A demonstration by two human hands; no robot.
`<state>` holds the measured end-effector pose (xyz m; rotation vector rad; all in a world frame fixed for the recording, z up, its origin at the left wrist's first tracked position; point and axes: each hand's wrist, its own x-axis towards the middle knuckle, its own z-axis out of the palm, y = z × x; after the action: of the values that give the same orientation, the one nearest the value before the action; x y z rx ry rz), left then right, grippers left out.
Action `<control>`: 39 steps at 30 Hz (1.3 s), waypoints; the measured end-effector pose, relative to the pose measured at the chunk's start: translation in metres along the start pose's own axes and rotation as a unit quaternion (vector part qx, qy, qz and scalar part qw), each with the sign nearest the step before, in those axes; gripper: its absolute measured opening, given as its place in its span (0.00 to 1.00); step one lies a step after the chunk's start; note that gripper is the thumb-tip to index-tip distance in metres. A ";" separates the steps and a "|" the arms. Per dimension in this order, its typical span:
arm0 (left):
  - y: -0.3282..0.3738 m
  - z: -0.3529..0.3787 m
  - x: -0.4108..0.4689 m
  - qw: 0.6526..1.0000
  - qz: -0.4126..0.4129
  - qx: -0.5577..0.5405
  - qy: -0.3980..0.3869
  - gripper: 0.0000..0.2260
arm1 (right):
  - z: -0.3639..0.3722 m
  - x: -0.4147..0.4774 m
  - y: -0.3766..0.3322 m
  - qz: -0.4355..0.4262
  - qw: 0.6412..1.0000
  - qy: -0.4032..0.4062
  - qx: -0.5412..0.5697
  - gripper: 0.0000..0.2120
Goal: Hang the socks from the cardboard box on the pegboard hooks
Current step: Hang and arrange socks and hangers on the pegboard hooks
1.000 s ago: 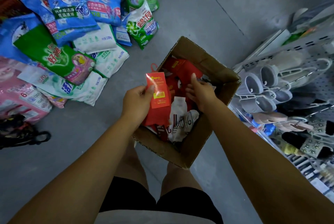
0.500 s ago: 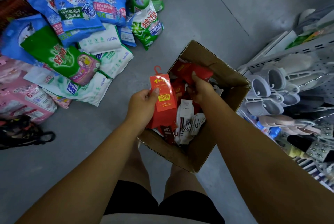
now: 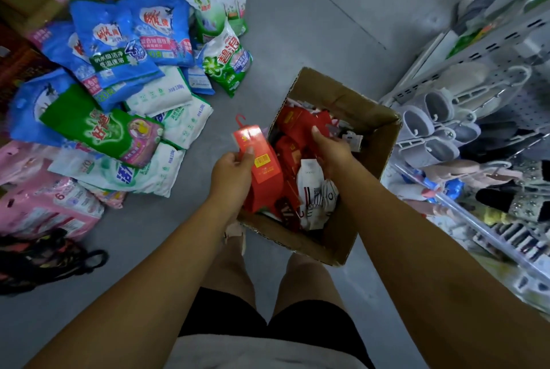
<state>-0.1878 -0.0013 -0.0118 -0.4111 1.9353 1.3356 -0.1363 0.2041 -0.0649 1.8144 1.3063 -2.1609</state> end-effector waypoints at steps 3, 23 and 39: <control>-0.011 -0.001 0.013 1.000 0.005 0.011 0.013 0.15 | 0.014 0.024 0.004 -0.001 0.999 0.030 -0.026 0.31; -0.021 0.007 0.012 0.999 -0.010 -0.019 0.032 0.19 | 0.030 0.083 0.013 -0.089 0.952 0.023 -0.293 0.22; -0.009 0.016 0.000 0.999 0.020 0.016 0.037 0.16 | -0.049 -0.029 0.025 -0.091 0.995 -0.012 -0.047 0.12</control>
<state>-0.1762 0.0091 -0.0211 -0.4136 2.0329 1.3299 -0.0749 0.2040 -0.0531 1.6907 1.5952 -2.1572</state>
